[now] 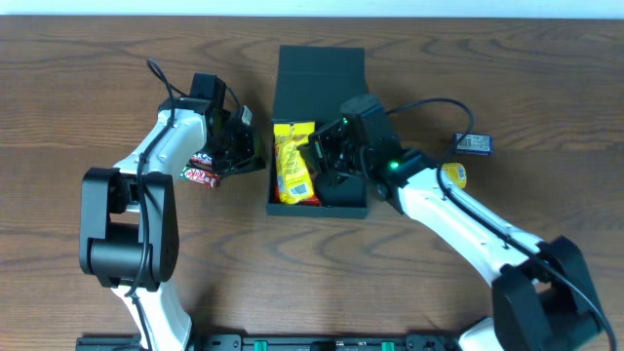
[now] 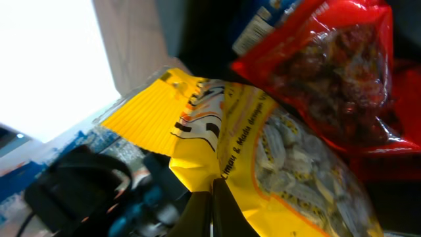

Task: Pack container
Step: 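Carry the yellow bag over the box and lower it into the left side, then push the yellow bag down into the box with the right gripper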

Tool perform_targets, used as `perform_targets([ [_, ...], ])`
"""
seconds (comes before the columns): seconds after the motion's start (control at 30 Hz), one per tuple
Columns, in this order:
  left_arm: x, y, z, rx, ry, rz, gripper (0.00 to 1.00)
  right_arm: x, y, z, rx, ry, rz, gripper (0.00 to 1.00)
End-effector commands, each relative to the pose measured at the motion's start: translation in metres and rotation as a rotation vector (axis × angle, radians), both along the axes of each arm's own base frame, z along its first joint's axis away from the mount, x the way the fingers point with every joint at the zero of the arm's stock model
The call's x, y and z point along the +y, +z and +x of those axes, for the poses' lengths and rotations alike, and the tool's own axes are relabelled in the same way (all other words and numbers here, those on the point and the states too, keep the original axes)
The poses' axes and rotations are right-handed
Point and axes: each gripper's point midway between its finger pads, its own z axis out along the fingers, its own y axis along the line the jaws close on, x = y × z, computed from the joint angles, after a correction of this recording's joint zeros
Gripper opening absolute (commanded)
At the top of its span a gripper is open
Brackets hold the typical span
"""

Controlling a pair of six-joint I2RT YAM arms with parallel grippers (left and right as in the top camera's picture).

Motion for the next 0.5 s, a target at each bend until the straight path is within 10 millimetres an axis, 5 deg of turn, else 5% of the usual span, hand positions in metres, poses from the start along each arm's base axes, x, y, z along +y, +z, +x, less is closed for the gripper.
perform_targets([
  [0.0,-0.0011,-0.0012,-0.0019,0.011,0.001,-0.014,0.06,0.0069,-0.0133,-0.0046,0.05,0.005,0.003,0.02],
  [0.17,-0.0011,-0.0012,-0.0018,0.01,0.001,-0.013,0.06,0.0064,-0.0194,-0.0033,0.038,0.019,-0.017,0.06],
  [0.33,-0.0011,-0.0012,-0.0017,0.01,0.001,-0.013,0.06,0.0043,-0.016,0.0018,-0.058,0.09,-0.048,0.97],
  [0.47,-0.0011,-0.0012,-0.0017,0.01,0.001,-0.013,0.06,0.002,-0.0154,0.0019,-0.1,0.145,-0.062,0.99],
])
